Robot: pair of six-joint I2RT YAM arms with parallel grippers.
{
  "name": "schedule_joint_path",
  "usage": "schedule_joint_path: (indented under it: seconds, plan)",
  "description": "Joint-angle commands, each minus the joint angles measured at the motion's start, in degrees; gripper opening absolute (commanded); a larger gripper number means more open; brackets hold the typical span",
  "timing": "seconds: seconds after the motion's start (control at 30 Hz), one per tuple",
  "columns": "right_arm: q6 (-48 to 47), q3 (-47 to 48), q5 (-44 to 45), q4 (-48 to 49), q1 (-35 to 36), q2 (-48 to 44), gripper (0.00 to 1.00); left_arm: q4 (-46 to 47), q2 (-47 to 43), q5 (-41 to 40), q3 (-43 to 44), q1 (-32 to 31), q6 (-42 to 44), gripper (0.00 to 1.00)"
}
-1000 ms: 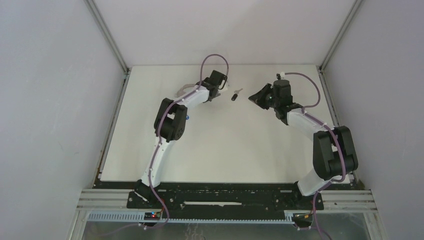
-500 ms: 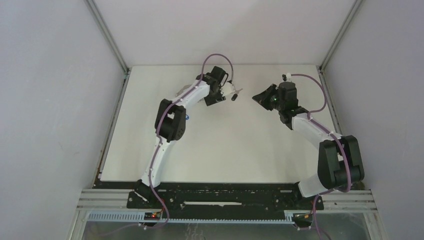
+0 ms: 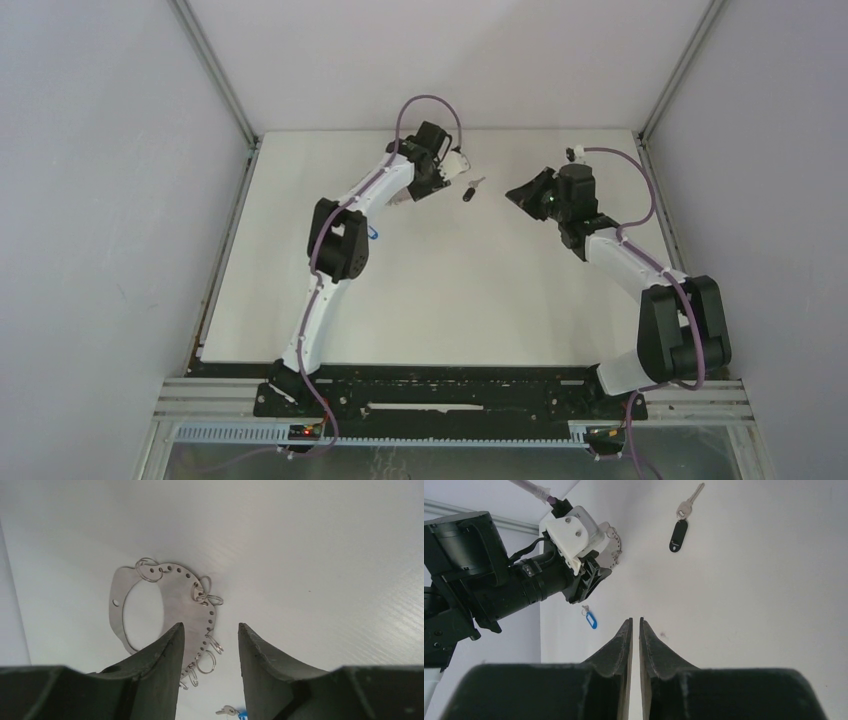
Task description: Put the keys on the keyring
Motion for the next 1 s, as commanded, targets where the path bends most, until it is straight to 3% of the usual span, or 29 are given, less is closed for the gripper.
schedule_joint_path:
  seconds: [0.0, 0.4, 0.77, 0.87, 0.97]
  plan:
    - [-0.61, -0.13, 0.85, 0.68, 0.30, -2.16, 0.16, -2.59, 2.10, -0.72, 4.22, 0.43, -0.66, 0.48]
    - [0.36, -0.13, 2.21, 1.35, 0.38, -2.51, 0.14, -6.98, 4.17, -0.78, 5.26, -0.53, 3.55, 0.47]
    - [1.04, -2.80, 2.51, 2.85, 2.06, -5.67, 0.08, -7.39, 4.50, 0.67, 5.84, -0.18, 9.64, 0.22]
    - [0.93, -2.88, 2.02, 3.02, 2.08, -6.27, 0.04, -7.46, 4.39, 1.36, 5.59, -0.18, 11.51, 0.01]
    - [0.59, -2.91, 2.11, 3.06, 2.01, -6.44, 0.01, -9.42, 1.86, 4.88, 1.96, -0.32, 13.10, 0.00]
